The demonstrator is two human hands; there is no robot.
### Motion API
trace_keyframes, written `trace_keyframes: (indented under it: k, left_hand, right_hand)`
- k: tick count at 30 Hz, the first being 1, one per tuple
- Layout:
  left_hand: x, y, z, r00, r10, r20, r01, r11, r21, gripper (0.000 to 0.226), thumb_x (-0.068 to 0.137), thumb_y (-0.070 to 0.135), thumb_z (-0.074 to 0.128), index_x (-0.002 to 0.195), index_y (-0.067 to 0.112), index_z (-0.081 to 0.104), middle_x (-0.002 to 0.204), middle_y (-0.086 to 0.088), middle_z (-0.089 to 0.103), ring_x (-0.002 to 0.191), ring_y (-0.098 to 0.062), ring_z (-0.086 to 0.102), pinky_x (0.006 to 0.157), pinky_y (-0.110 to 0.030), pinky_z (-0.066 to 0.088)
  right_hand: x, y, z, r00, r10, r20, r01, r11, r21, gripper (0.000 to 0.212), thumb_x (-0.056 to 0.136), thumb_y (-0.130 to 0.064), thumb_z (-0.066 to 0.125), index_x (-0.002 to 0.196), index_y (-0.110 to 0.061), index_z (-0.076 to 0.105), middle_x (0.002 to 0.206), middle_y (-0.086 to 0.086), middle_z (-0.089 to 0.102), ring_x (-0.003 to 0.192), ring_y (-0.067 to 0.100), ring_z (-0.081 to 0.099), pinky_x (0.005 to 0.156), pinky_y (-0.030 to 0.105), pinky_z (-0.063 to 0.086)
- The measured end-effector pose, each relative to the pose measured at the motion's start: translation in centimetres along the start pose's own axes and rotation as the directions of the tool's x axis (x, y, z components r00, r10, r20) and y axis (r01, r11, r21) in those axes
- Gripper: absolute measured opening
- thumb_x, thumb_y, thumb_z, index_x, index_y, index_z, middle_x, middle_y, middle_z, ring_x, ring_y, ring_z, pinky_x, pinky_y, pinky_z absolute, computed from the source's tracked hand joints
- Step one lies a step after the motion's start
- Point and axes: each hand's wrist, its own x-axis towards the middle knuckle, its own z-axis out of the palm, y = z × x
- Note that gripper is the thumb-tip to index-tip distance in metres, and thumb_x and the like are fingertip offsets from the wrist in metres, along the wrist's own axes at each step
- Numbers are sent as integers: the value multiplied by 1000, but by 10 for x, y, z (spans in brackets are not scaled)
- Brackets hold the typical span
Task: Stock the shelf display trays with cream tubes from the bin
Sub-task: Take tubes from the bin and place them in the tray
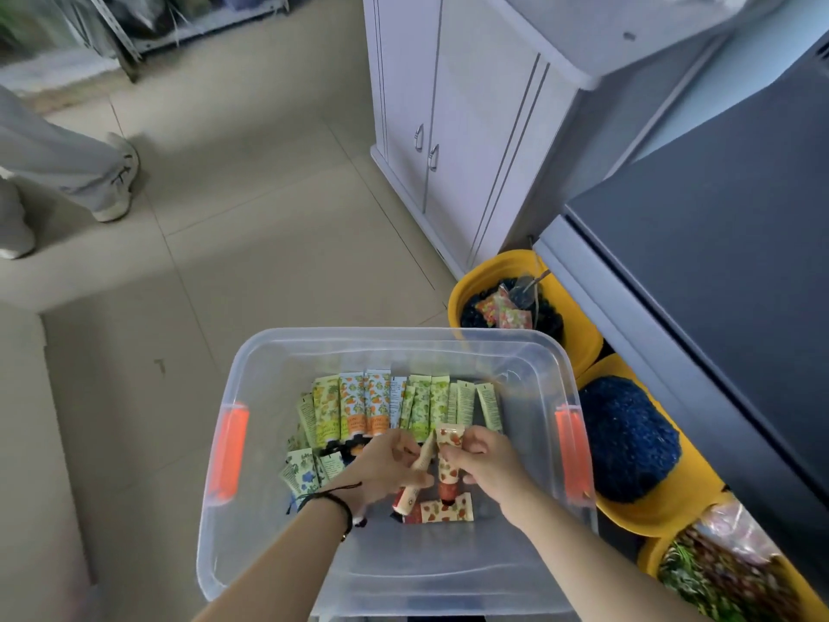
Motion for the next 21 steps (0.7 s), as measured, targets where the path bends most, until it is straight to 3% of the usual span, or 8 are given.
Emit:
trace_keyframes:
  k: [3,6,7,9,11,14,18,21]
  left_hand:
    - [-16,19,-17,997,70,-40,-69,997,24,39,71,16,79,81,15,41,77,-3,45,66,-16,39,61,-24,34]
    - [-38,43,-37,980,171,-99,-174,985,-15,48,69,8,79,73,17,32,71,-2,34,60,-15,31,56,-26,29]
    - [-48,52,-44,972,201,-120,-209,976,-59,48,68,8,79,72,18,33,69,-2,36,58,-15,34,54,-27,30]
    - [-71,70,-60,957,245,-155,-267,953,-141,46,68,13,81,72,18,36,67,-4,44,58,-17,42,51,-28,33]
    - [-95,91,-75,939,291,-182,-323,928,-185,40,73,23,79,72,17,39,62,-1,50,57,-17,46,49,-27,32]
    - [-135,128,-95,898,358,-255,-412,889,-200,31,87,41,60,77,14,48,62,0,62,65,-19,55,52,-28,39]
    - [-189,177,-124,860,395,-324,-485,831,-272,20,97,25,49,84,10,51,66,-5,66,55,-18,48,46,-25,37]
    - [-237,220,-152,808,474,-351,-573,772,-277,14,92,18,58,91,8,48,73,-10,65,62,-20,60,47,-25,42]
  right_hand:
    - [-14,-30,-4,996,-84,24,84,996,18,10,87,-15,68,82,-14,60,83,-3,64,78,10,63,74,34,54]
    - [-28,-63,-10,983,-185,-3,185,981,53,10,88,-12,67,81,-16,61,73,-9,58,65,-1,57,60,17,46]
    - [-35,-76,-11,977,-214,-13,215,975,54,4,88,-14,67,90,-14,63,75,-9,58,68,3,57,60,18,44]
    - [-49,-101,-14,963,-269,-22,270,962,30,25,88,-21,68,111,-13,61,85,-7,59,80,11,59,66,26,46]
    - [-70,-130,-16,957,-287,-39,289,957,41,36,88,-28,68,119,-26,51,105,-7,58,97,14,61,77,30,52]
    - [-103,-177,-18,938,-336,-80,339,941,21,50,88,-33,67,134,-24,48,121,-4,58,111,18,59,93,40,52]
    - [-154,-243,-26,875,-471,-114,469,882,-45,44,89,-36,62,125,-12,56,116,4,65,105,19,62,88,36,50]
    - [-201,-297,-36,822,-558,-115,553,830,-80,43,88,-39,60,121,-12,60,116,5,66,97,16,62,88,33,50]
